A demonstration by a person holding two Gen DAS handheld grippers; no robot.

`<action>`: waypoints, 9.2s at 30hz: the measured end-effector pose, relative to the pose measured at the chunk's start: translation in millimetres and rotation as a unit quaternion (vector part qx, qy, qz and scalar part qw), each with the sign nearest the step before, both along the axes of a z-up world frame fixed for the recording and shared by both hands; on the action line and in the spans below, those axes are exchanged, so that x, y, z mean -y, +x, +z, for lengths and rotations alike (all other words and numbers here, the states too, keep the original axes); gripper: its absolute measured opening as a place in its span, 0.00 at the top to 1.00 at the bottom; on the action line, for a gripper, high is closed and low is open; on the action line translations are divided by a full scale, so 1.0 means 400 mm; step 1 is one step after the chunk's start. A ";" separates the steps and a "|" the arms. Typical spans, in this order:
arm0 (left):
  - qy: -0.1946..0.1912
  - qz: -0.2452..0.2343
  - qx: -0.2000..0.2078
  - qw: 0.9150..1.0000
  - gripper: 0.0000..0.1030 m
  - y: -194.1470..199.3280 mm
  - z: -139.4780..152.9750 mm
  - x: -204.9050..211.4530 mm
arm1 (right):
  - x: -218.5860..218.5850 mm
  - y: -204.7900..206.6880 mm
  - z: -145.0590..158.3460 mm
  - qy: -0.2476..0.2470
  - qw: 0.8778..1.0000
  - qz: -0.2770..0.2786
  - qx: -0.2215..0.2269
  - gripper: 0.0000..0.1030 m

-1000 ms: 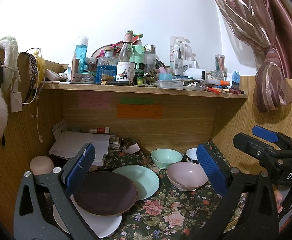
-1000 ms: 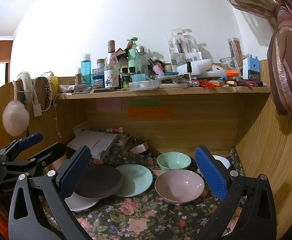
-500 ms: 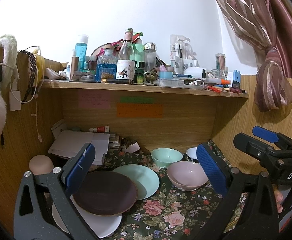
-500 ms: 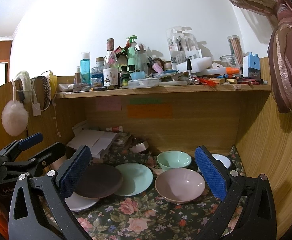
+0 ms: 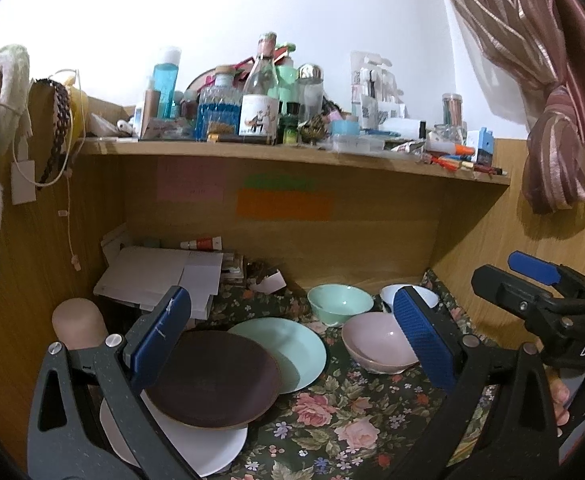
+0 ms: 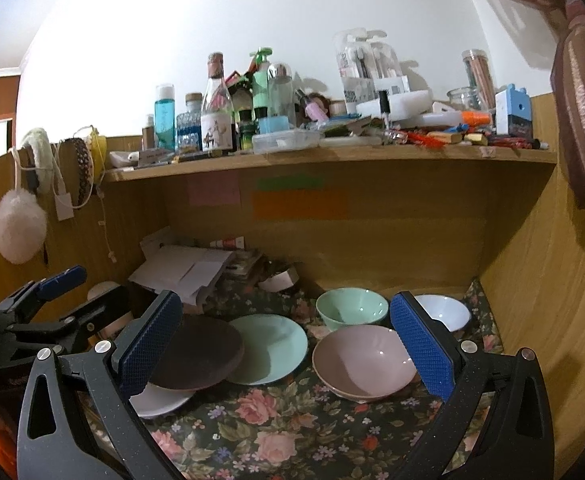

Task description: Organize plates and bowls

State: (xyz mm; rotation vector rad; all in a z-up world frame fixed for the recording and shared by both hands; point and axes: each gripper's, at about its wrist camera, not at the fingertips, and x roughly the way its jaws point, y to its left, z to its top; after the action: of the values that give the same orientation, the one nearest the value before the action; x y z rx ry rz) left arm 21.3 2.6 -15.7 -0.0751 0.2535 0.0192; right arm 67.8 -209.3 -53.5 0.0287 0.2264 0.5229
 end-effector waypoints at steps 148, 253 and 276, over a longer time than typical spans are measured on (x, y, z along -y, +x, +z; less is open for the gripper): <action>-0.095 -0.062 -0.306 0.945 0.64 0.164 -0.427 -0.035 | 0.026 0.230 -0.383 -0.061 0.948 0.054 -0.306 0.69; -0.142 0.126 -0.305 0.933 0.63 0.071 -0.504 -0.527 | -0.578 0.280 -0.425 -0.149 0.913 0.188 -0.329 0.66; -0.116 0.102 -0.271 0.950 0.63 0.035 -0.416 -0.435 | -0.448 0.215 -0.345 -0.127 0.936 0.173 -0.279 0.67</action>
State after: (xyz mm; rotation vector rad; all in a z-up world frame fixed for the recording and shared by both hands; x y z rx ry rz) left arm 35.3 176.4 -182.1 -0.3324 0.7991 0.2196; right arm 153.9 -30.2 -191.4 -0.1196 0.8658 0.8281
